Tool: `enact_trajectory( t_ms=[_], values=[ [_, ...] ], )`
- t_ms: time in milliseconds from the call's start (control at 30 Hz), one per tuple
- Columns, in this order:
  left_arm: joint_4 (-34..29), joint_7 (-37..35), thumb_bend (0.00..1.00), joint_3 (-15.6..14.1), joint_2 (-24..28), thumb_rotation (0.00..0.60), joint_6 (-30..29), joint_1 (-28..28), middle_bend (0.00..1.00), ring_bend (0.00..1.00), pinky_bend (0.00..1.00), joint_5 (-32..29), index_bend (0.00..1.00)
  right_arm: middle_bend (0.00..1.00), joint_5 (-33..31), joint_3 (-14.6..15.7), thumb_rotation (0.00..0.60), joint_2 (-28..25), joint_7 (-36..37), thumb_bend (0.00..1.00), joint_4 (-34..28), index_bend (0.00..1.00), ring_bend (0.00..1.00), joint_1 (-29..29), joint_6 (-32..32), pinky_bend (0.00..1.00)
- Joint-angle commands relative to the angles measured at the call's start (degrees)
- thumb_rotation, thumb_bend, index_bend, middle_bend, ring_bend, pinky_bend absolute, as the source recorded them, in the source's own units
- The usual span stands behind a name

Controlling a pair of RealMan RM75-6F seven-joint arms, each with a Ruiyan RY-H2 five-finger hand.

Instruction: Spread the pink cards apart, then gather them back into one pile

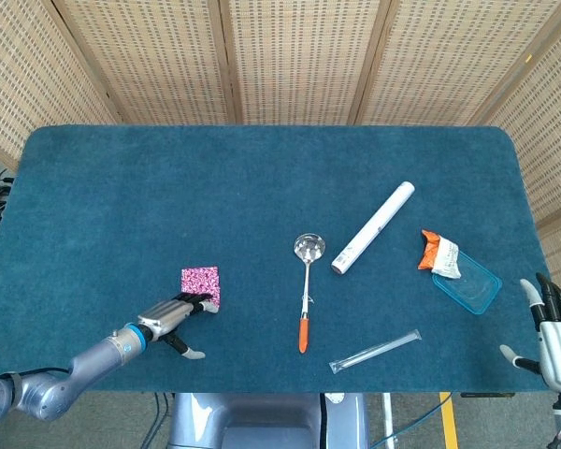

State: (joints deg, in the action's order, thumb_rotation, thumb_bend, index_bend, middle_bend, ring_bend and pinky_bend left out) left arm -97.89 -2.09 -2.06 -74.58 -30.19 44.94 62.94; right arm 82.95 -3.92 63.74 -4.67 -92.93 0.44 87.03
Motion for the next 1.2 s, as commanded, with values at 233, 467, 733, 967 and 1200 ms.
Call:
enact_trajectory(
  t_ms=[233,467,733,967,1200],
  values=[
    [-2.8,2.3,0.0,-1.9,0.6,0.415,0.0,0.4,0.0,0.0,0.0,1.2,0.16,0.0,0.1,0.0,0.6,-0.1,0.6,0.0,0.2,0.05,0.0,-0.3,0.3,0.0],
    [-4.6,3.3,0.0,-2.5,1.3,0.415,-1.7,0.0,0.0,0.0,0.0,2.1,0.16,0.0,0.2,0.0,0.6,0.0,1.1,0.0,0.5,0.05,0.0,-0.3,0.2,0.0],
    [-1.7,3.9,0.0,-0.8,-0.3,0.414,-5.7,-0.7,0.0,0.0,0.0,1.2,0.16,0.0,0.1,0.0,0.6,0.0,1.1,0.0,0.6,0.05,0.0,-0.2,0.1,0.0],
    [1.6,3.6,0.0,1.1,-2.2,0.416,-5.4,0.3,0.0,0.0,0.0,-1.1,0.16,0.0,-0.1,-0.1,0.6,0.0,0.7,0.0,0.3,0.05,0.0,-0.3,0.1,0.0],
    [3.8,3.8,0.0,1.5,-3.6,0.414,-3.7,1.5,0.0,0.0,0.0,-2.7,0.16,0.0,-0.1,-0.1,0.6,-0.1,0.6,0.0,0.1,0.05,0.0,-0.3,0.1,0.0]
  ],
)
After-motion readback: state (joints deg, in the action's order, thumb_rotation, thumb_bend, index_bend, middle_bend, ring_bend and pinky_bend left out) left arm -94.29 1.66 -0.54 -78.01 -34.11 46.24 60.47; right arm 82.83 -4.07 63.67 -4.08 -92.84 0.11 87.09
